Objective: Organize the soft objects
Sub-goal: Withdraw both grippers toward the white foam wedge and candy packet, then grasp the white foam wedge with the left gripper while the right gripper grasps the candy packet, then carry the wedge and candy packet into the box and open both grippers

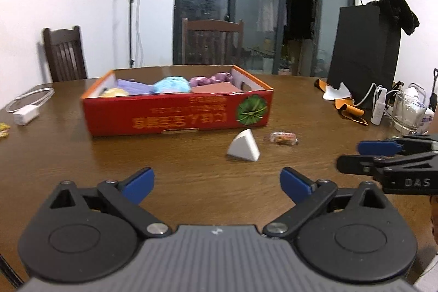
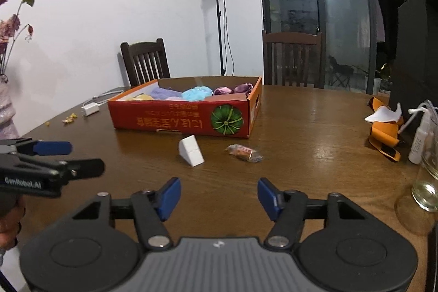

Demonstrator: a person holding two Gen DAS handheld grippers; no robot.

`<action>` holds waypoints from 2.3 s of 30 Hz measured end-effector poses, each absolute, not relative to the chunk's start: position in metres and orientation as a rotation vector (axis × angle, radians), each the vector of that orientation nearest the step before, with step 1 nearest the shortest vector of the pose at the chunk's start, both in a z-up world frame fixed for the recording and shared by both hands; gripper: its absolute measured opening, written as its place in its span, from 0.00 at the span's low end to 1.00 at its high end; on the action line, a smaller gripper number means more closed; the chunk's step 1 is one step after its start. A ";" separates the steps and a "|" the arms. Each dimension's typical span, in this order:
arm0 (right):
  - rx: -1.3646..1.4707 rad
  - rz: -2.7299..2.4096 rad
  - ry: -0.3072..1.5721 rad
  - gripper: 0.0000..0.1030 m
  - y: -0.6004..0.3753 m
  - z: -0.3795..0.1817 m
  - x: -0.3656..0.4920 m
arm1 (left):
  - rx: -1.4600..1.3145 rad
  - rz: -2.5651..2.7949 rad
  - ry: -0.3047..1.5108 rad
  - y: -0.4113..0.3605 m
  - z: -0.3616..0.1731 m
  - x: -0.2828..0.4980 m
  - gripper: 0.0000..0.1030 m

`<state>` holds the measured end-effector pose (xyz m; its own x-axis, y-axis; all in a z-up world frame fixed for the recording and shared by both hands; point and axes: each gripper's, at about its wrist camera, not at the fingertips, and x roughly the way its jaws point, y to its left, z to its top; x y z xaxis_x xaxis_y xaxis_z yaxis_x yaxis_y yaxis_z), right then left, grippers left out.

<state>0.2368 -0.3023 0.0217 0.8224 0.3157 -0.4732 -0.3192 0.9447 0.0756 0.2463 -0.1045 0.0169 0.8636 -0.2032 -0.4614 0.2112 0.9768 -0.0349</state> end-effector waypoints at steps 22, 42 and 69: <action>-0.024 0.392 0.649 0.23 -0.295 -0.008 0.378 | -0.015 -0.383 0.613 -0.138 -0.015 0.370 0.31; -0.124 0.385 0.641 0.21 -0.277 -0.010 0.384 | -0.079 -0.348 0.608 -0.107 0.004 0.319 0.28; 0.002 0.370 0.501 0.17 -0.236 0.031 0.239 | -0.101 -0.335 0.450 -0.047 0.046 0.232 0.29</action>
<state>0.2387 -0.2363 0.0309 0.8121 0.3469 -0.4693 -0.3460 0.9338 0.0916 0.2325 -0.0472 0.0455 0.8467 -0.3391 -0.4100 0.2949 0.9405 -0.1688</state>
